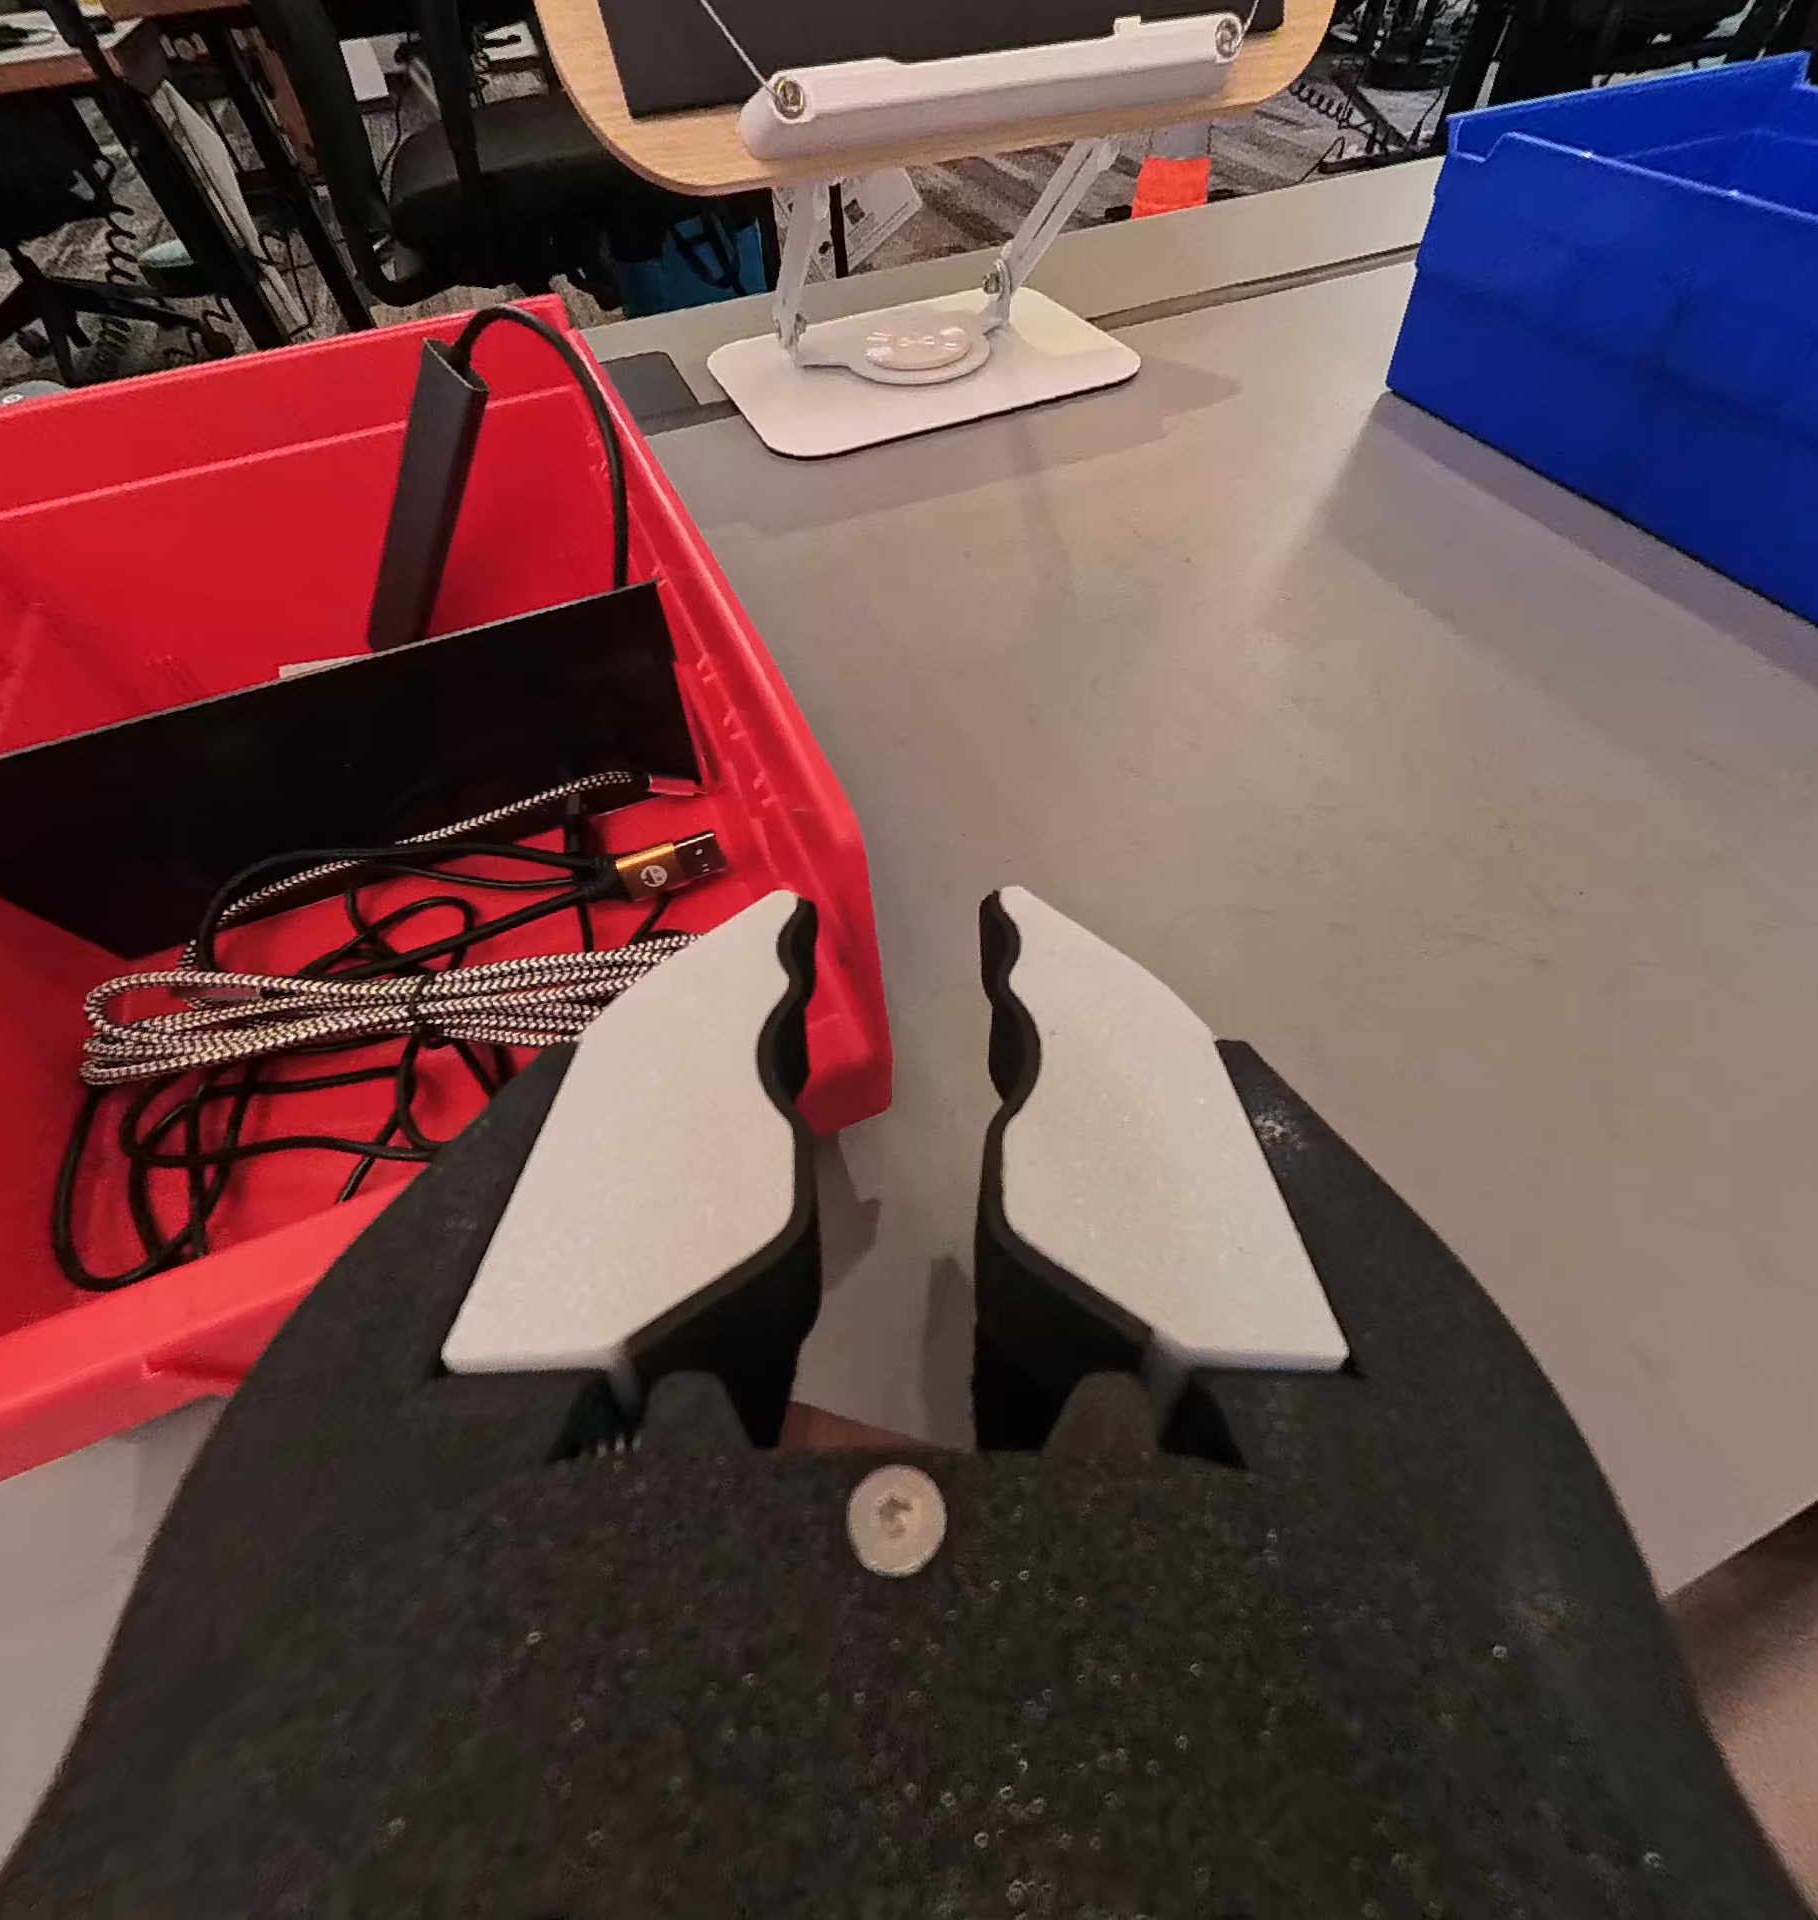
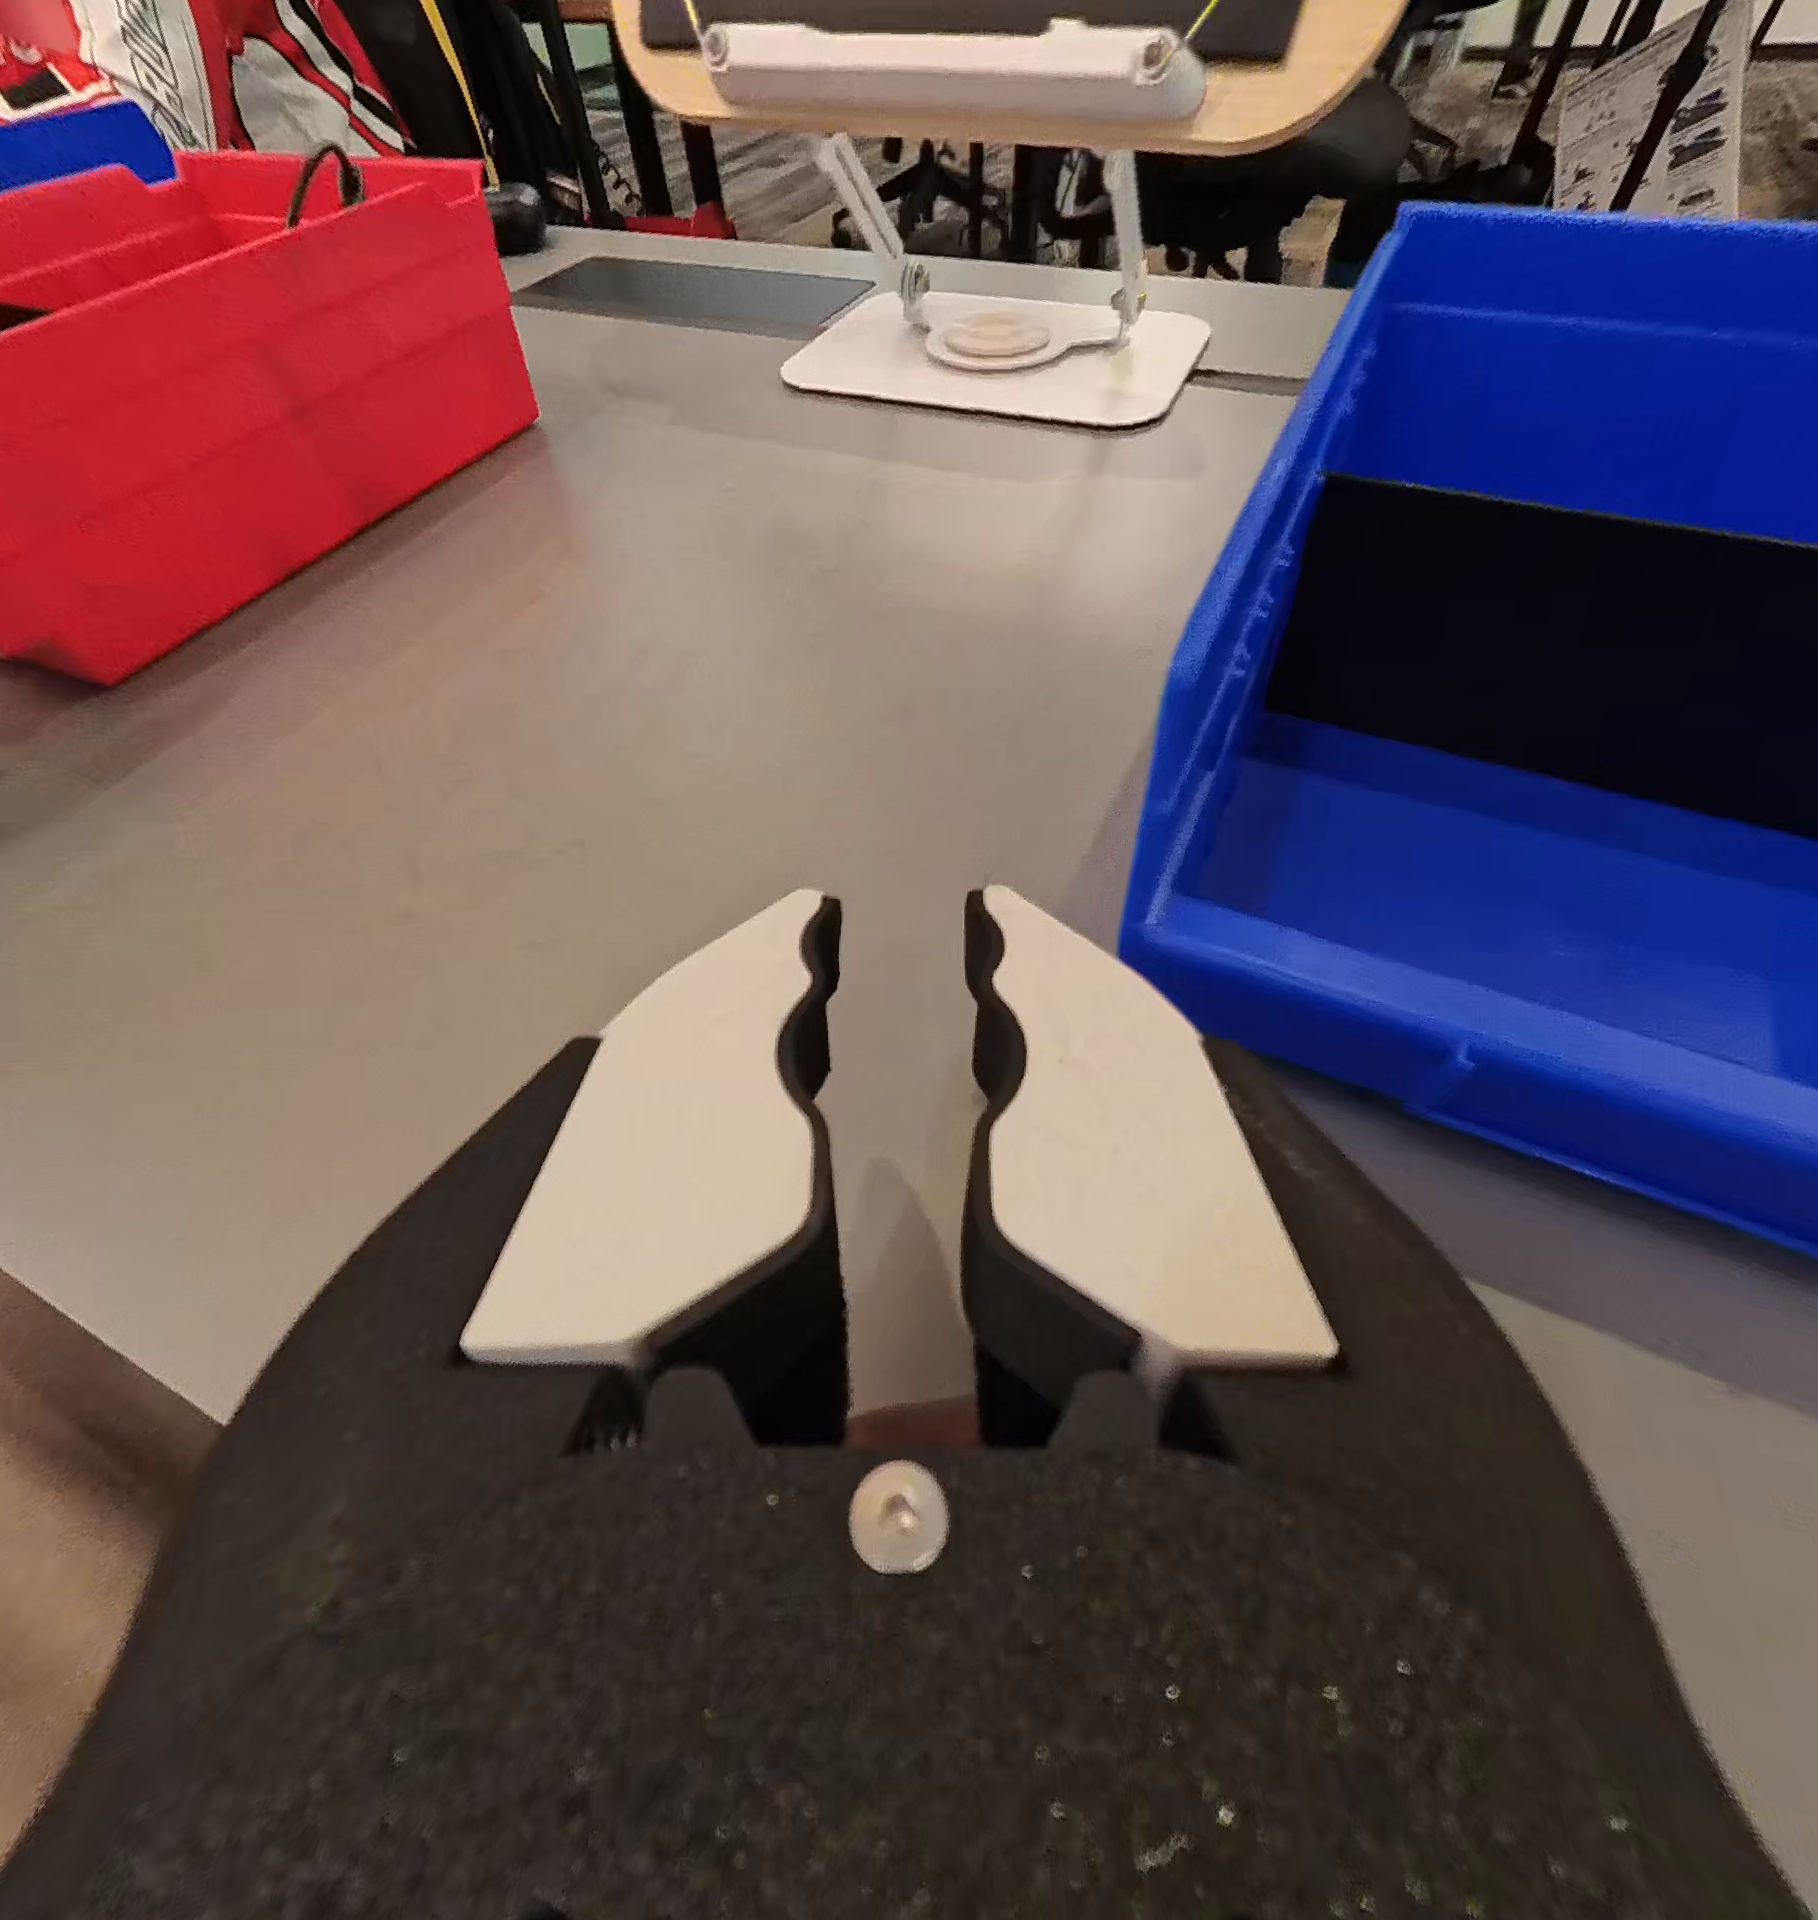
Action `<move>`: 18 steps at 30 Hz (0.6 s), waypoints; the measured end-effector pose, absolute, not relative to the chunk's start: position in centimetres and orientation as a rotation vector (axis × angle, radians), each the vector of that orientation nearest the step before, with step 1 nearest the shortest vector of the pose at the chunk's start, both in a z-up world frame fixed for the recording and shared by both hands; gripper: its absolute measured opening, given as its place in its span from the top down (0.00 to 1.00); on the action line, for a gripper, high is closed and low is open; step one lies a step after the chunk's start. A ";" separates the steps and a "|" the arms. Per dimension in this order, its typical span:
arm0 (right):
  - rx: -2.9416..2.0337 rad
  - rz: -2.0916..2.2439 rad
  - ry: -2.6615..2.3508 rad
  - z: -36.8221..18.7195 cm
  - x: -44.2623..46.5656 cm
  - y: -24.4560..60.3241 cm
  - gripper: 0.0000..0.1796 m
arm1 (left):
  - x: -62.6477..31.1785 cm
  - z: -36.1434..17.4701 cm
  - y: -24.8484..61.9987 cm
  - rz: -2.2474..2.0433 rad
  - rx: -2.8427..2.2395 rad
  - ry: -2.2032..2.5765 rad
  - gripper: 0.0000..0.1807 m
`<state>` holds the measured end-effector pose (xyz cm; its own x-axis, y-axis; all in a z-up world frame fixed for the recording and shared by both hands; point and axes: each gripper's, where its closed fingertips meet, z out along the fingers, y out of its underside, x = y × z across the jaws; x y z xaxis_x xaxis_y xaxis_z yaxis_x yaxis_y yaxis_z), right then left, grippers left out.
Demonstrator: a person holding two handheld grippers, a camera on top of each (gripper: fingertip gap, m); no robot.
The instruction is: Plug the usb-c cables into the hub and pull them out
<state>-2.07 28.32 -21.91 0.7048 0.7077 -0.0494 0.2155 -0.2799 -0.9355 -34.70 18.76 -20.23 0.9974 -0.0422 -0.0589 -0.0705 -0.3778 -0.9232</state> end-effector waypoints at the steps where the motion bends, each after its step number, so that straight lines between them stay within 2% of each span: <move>1: -1.840 0.577 -0.721 -22.0 -2.4 28.2 0.87 | -34.8 -20.2 18.8 0.031 -1.959 0.078 0.84; 13: -1.951 0.755 -0.860 -22.3 -12.1 28.2 0.82 | -38.0 -18.5 18.7 -0.020 -1.902 -0.060 0.84; 18: -1.928 0.805 -0.954 -23.0 -12.9 26.9 0.81 | -43.2 -15.9 21.6 0.039 -1.992 0.123 0.82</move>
<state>-12.90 26.93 -23.00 0.5087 0.8422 -0.1785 0.3180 -0.3765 -0.8701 -43.18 21.64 -15.94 0.9941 -0.0688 -0.0840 -0.1048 -0.4076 -0.9071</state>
